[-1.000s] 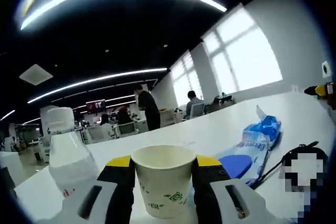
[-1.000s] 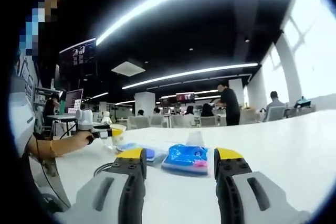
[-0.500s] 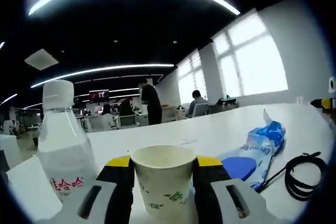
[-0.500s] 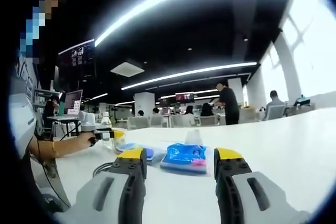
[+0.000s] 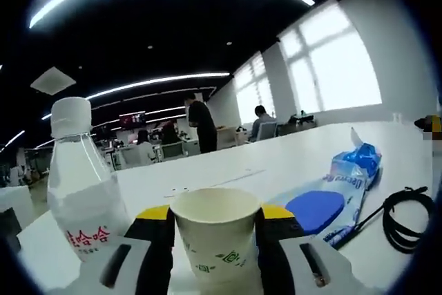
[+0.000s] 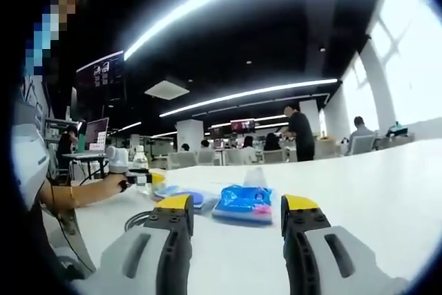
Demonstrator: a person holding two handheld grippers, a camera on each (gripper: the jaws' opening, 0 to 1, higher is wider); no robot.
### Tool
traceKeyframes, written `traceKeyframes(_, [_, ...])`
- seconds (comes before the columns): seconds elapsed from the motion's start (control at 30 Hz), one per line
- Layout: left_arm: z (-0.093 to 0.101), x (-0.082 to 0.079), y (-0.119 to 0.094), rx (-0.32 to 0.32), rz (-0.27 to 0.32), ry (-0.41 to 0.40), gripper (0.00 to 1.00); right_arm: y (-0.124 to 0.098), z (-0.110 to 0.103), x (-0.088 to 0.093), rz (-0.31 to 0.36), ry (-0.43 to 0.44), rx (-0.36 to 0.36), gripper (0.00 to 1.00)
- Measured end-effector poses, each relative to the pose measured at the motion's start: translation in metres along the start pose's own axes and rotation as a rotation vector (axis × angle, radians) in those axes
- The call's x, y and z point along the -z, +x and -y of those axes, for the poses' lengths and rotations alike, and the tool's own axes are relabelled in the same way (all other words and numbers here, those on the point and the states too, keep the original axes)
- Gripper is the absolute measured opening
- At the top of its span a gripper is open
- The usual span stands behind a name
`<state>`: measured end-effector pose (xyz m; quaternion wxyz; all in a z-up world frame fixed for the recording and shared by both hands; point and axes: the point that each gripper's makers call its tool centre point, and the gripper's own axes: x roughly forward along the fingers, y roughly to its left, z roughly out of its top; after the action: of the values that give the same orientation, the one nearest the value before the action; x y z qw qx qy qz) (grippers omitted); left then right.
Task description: Arrange the tabletop items into an orderly group along one side of the table until the central work area is clear of visible clutter.
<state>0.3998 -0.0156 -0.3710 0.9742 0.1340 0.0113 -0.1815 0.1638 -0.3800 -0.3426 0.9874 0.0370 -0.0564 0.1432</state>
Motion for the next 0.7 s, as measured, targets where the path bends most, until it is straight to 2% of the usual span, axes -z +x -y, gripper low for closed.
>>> traceKeyframes(0.13, [-0.0007, -0.0025, -0.0016, -0.026, -0.014, 0.102, 0.46, -0.0015, 0.0013, -0.0021, 0.004, -0.002, 0.009, 0.49])
traceKeyframes(0.27, [-0.0011, -0.0062, -0.0026, -0.036, -0.016, 0.118, 0.49, -0.0026, 0.0014, -0.0031, 0.004, -0.003, 0.011, 0.49])
traceKeyframes(0.5, [0.001, -0.0021, -0.0021, -0.04, -0.048, 0.17, 0.51, -0.0041, 0.001, -0.0026, -0.001, -0.009, 0.014, 0.49])
traceKeyframes(0.7, [0.0001, -0.0073, -0.0066, -0.052, -0.045, 0.208, 0.52, -0.0054, 0.0021, -0.0039, -0.001, -0.013, 0.019, 0.49])
